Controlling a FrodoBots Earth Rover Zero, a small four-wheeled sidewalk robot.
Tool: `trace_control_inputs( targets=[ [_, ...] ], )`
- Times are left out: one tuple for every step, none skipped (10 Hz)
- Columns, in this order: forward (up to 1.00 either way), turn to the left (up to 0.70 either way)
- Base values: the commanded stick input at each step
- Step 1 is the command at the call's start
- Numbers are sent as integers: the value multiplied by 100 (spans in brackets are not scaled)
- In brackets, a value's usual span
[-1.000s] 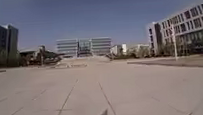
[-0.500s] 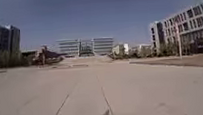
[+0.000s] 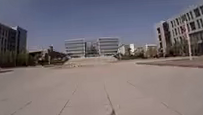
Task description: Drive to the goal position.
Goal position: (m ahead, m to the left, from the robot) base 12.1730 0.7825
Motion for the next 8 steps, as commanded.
trace_control_inputs(
  targets=[
    [70,0],
    [70,0],
    [70,0],
    [70,0],
    [70,0],
    [70,0],
    [70,0],
    [70,0]
  ],
)
